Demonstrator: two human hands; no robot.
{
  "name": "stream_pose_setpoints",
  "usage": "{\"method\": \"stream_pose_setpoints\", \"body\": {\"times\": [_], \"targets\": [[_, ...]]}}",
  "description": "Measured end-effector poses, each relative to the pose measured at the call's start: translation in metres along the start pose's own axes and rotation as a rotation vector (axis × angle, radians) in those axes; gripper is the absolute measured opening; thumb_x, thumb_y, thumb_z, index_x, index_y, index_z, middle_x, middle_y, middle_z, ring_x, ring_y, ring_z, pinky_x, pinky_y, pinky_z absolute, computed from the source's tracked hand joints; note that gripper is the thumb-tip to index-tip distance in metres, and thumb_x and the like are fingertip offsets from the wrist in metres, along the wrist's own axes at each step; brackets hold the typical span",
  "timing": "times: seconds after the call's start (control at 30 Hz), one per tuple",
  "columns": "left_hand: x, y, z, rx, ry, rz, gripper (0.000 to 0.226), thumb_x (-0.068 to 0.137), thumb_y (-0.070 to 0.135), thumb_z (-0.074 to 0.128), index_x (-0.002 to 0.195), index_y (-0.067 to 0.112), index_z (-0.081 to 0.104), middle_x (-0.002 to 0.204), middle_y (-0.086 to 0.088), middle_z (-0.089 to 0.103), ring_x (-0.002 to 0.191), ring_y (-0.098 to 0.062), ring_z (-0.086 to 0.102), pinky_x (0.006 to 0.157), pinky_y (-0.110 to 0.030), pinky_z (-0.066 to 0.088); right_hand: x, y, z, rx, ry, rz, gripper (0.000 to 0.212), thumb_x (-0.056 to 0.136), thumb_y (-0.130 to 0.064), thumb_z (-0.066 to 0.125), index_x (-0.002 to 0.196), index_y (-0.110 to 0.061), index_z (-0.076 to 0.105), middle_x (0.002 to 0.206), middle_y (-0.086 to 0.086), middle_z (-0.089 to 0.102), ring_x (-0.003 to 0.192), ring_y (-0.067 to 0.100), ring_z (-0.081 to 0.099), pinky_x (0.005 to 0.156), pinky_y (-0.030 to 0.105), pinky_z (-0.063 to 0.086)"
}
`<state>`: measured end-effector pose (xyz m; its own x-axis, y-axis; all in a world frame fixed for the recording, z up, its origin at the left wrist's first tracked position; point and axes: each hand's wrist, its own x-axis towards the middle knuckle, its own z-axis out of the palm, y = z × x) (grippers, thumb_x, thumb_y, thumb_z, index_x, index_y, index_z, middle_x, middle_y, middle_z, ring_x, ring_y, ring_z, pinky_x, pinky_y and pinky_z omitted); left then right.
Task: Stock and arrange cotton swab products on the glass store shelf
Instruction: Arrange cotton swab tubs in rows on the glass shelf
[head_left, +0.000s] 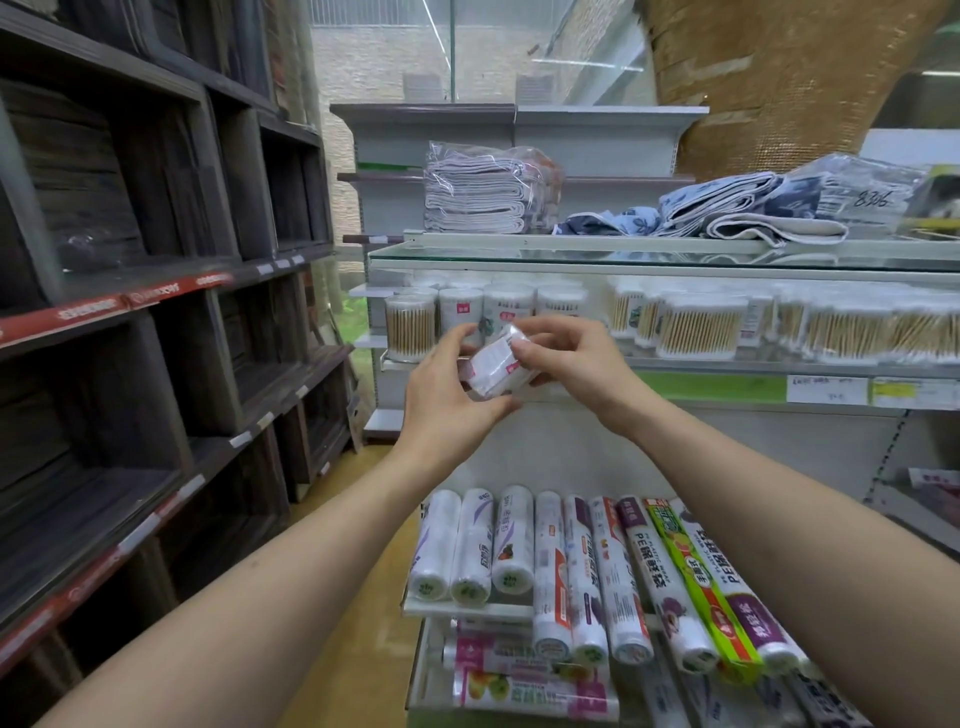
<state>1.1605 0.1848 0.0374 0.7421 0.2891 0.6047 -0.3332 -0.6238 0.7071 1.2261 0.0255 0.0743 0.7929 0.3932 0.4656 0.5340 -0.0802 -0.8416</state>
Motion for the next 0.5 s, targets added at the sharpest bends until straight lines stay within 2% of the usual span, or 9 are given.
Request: {"method": "stream_pose_setpoints", "body": {"times": [0.13, 0.23, 0.4, 0.5], "targets": [[0.001, 0.000, 0.000, 0.018, 0.001, 0.000, 0.093, 0.064, 0.030, 0.095, 0.144, 0.028, 0.048, 0.123, 0.009, 0.059, 0.113, -0.012, 0.057, 0.098, -0.041, 0.053, 0.007, 0.002, -0.006, -0.026, 0.092, 0.029, 0.031, 0.085, -0.020, 0.079, 0.110, -0.005, 0.068, 0.098, 0.021, 0.072, 0.083, 0.025, 0.069, 0.073, 0.040, 0.056], [0.003, 0.001, -0.002, 0.056, 0.063, 0.020, 0.079, 0.071, 0.036, 0.090, 0.139, 0.027, 0.053, 0.123, 0.008, 0.061, 0.114, -0.012, 0.056, 0.098, -0.041, 0.051, 0.018, 0.002, -0.007, -0.106, 0.169, 0.001, 0.035, 0.075, -0.033, 0.084, 0.100, -0.016, 0.067, 0.097, 0.013, 0.072, 0.089, 0.029, 0.071, 0.077, 0.043, 0.059], [0.014, -0.001, -0.017, 0.145, 0.204, -0.024, 0.053, 0.082, 0.041, 0.078, 0.129, 0.025, 0.060, 0.118, 0.005, 0.062, 0.114, -0.017, 0.055, 0.100, -0.039, 0.045, 0.036, -0.001, 0.001, -0.194, 0.208, -0.070, 0.033, 0.075, -0.030, 0.085, 0.101, -0.019, 0.068, 0.100, 0.002, 0.069, 0.087, 0.014, 0.067, 0.081, 0.038, 0.059], [0.020, -0.006, -0.028, 0.215, 0.257, -0.045, 0.048, 0.083, 0.034, 0.075, 0.128, 0.024, 0.060, 0.121, 0.003, 0.062, 0.116, -0.021, 0.054, 0.100, -0.037, 0.042, 0.044, -0.001, 0.012, -0.214, 0.230, -0.105, 0.032, 0.077, -0.029, 0.084, 0.102, -0.017, 0.068, 0.100, -0.001, 0.069, 0.067, -0.003, 0.062, 0.074, 0.031, 0.057]]}}
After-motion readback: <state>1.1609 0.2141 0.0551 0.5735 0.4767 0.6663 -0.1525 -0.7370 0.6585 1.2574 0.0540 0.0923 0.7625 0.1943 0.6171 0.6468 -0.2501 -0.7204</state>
